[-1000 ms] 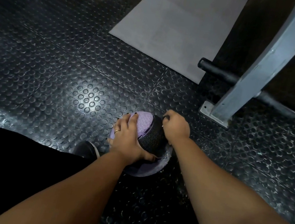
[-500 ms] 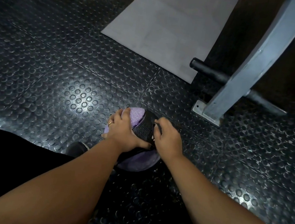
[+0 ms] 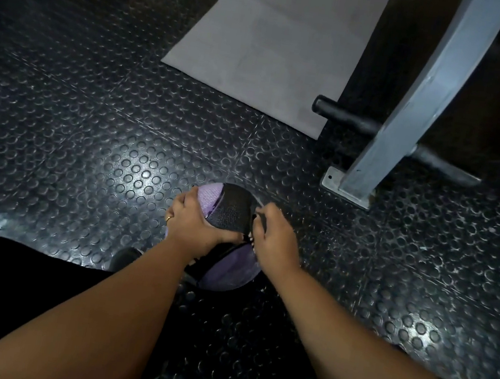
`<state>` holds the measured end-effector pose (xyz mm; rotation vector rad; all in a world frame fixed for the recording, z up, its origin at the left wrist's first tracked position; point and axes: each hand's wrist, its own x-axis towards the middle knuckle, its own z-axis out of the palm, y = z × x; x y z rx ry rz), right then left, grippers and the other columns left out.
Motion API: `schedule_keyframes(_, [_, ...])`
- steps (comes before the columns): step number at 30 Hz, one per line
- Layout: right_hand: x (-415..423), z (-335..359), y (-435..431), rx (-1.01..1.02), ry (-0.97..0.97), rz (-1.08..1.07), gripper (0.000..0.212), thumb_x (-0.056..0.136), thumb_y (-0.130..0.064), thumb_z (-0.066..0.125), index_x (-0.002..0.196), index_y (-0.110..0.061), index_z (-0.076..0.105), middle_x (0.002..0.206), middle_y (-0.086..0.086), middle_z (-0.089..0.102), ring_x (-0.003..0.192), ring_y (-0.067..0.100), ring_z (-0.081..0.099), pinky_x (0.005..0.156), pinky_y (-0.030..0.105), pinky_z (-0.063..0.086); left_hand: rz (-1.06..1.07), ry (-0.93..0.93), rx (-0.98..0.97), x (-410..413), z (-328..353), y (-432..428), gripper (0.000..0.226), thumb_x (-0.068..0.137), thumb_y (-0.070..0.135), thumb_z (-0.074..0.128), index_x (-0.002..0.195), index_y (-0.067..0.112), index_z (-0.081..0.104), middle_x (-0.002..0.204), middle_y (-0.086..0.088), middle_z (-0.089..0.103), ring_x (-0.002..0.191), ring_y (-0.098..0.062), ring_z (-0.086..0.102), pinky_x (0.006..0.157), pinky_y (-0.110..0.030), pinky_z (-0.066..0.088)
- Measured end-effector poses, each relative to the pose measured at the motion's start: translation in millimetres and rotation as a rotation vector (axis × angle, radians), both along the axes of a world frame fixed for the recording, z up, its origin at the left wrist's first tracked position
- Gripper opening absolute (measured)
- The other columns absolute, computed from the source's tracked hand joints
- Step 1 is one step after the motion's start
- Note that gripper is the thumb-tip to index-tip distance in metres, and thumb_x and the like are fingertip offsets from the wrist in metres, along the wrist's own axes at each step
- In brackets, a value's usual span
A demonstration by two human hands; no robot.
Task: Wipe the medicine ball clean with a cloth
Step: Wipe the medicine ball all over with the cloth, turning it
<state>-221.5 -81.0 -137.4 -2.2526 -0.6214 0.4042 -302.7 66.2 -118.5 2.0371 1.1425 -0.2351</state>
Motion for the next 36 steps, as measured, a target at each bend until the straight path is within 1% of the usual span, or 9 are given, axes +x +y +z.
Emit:
schedule_keyframes(5, [-18, 3, -17, -0.006, 0.035, 0.038, 0.013, 0.096, -0.024, 0.05, 0.105, -0.015, 0.052, 0.101, 0.002, 0.063, 0.084, 0.023, 0.061, 0.066, 0.035, 0.046, 0.097, -0.05, -0.083, -6, -1, 7, 0.137, 0.05, 0.051, 0.096, 0.157, 0.018, 0.017, 0.153, -0.01, 0.022, 0.143, -0.036, 0.026, 0.116, -0.053, 0.031])
schedule_keyframes(9, [-10, 7, -36, 0.121, 0.168, -0.304, 0.004, 0.096, -0.02, 0.053, 0.098, -0.016, 0.054, 0.073, -0.005, 0.057, 0.06, 0.012, 0.053, 0.051, 0.027, 0.039, 0.151, -0.044, -0.15, -13, 4, 11, 0.14, 0.052, 0.049, 0.096, 0.158, 0.029, 0.007, 0.158, -0.01, 0.015, 0.146, -0.039, 0.019, 0.116, -0.06, 0.027])
schedule_keyframes(11, [9, 5, -41, 0.169, 0.271, -0.495, 0.006, 0.096, -0.018, 0.053, 0.1, -0.015, 0.052, 0.078, -0.003, 0.057, 0.07, 0.019, 0.057, 0.055, 0.025, 0.038, 0.068, -0.062, -0.051, -11, 9, 11, 0.137, 0.052, 0.054, 0.094, 0.156, 0.042, 0.005, 0.162, -0.006, 0.008, 0.149, -0.04, 0.011, 0.114, -0.068, 0.024])
schedule_keyframes(13, [26, 4, -39, 0.185, 0.339, -0.552, 0.009, 0.092, -0.016, 0.055, 0.101, -0.018, 0.052, 0.091, 0.004, 0.06, 0.087, 0.026, 0.06, 0.064, 0.027, 0.04, -0.146, -0.086, 0.159, -4, 17, 10, 0.125, 0.058, 0.058, 0.089, 0.153, 0.048, 0.009, 0.164, 0.005, 0.004, 0.151, -0.035, 0.005, 0.111, -0.073, 0.022])
schedule_keyframes(16, [33, 12, -26, 0.181, 0.282, -0.454, 0.025, 0.088, -0.012, 0.059, 0.109, -0.024, 0.059, 0.108, 0.004, 0.061, 0.096, 0.019, 0.059, 0.075, 0.024, 0.042, -0.446, -0.048, 0.287, 2, 17, 6, 0.113, 0.067, 0.067, 0.077, 0.156, 0.039, 0.013, 0.165, 0.013, 0.003, 0.153, -0.021, -0.002, 0.112, -0.076, 0.013])
schedule_keyframes(19, [33, 27, 2, 0.204, 0.096, -0.227, 0.038, 0.09, -0.012, 0.06, 0.126, -0.024, 0.058, 0.117, -0.003, 0.054, 0.103, 0.01, 0.053, 0.087, 0.014, 0.04, -0.515, 0.03, 0.299, -7, 7, -1, 0.127, 0.061, 0.076, 0.074, 0.158, 0.033, 0.005, 0.166, 0.012, -0.003, 0.153, -0.016, -0.008, 0.115, -0.073, 0.006])
schedule_keyframes(22, [36, 22, 32, 0.111, -0.039, -0.025, 0.042, 0.093, -0.018, 0.056, 0.134, -0.029, 0.053, 0.124, -0.003, 0.055, 0.112, 0.015, 0.048, 0.096, 0.029, 0.041, -0.537, 0.068, 0.332, -12, 7, -5, 0.139, 0.054, 0.077, 0.078, 0.158, 0.031, -0.002, 0.165, 0.012, -0.007, 0.153, -0.017, -0.012, 0.117, -0.07, 0.006])
schedule_keyframes(26, [29, 10, 51, -0.118, -0.075, 0.163, 0.04, 0.096, -0.018, 0.049, 0.134, -0.029, 0.052, 0.129, -0.002, 0.053, 0.114, 0.021, 0.041, 0.097, 0.041, 0.039, -0.543, 0.086, 0.323, -13, 9, -4, 0.142, 0.053, 0.072, 0.082, 0.158, 0.03, -0.003, 0.165, 0.011, -0.008, 0.152, -0.017, -0.012, 0.116, -0.071, 0.006])
schedule_keyframes(36, [-17, 13, 16, 0.086, -0.069, 0.067, 0.043, 0.083, 0.007, 0.054, 0.118, -0.015, 0.066, 0.1, -0.002, 0.051, 0.098, 0.017, 0.049, 0.086, 0.028, 0.046, -0.503, 0.057, 0.297, -9, 6, 1, 0.128, 0.062, 0.064, 0.079, 0.158, 0.03, 0.002, 0.166, 0.01, -0.003, 0.152, -0.018, -0.009, 0.115, -0.071, 0.009])
